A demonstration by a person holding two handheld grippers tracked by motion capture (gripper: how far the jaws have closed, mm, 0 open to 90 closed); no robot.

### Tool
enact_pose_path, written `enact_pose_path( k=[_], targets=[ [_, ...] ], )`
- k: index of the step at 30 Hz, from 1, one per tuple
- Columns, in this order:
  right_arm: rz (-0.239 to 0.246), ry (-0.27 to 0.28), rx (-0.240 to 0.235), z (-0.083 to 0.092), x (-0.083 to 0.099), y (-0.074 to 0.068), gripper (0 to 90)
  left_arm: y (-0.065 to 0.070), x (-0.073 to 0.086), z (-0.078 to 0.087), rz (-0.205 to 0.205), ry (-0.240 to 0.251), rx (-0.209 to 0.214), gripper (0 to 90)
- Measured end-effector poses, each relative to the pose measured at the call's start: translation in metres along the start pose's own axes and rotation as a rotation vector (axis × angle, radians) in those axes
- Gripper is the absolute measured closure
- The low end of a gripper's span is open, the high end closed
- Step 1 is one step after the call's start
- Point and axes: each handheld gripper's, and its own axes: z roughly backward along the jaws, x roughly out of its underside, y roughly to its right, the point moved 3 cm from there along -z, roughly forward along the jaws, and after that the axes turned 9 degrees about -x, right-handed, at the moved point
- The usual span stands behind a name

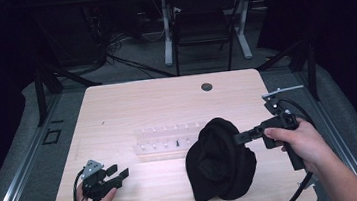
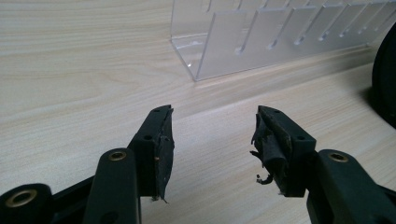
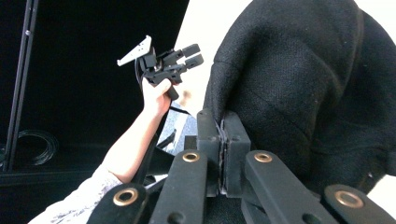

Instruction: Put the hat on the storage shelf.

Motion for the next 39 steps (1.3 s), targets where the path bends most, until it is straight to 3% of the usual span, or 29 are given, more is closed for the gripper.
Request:
enact_pose_path(
  k=[8, 14, 21, 34, 39],
  targets=[
    [0.028, 0.047, -0.035, 0.015, -0.005, -0.011, 88.8, 0.0, 0.0, -0.001, 0.0, 0.006, -0.001, 47.3],
    [0.037, 0.074, -0.034, 0.023, -0.008, -0.015, 88.8, 0.0, 0.0, -0.001, 0.003, 0.007, -0.001, 47.3],
    [0.038, 0.104, -0.052, 0.026, -0.014, -0.02, 88.8, 0.0, 0.0, 0.0, 0.006, 0.008, -0.001, 47.2],
    [0.063, 0.154, -0.084, 0.031, -0.033, -0.044, 88.8, -0.001, 0.0, 0.001, 0.006, 0.01, 0.005, 47.1],
    [0.072, 0.163, -0.077, 0.034, -0.04, -0.051, 88.8, 0.0, 0.0, 0.001, 0.003, 0.005, 0.004, 47.1]
  ],
)
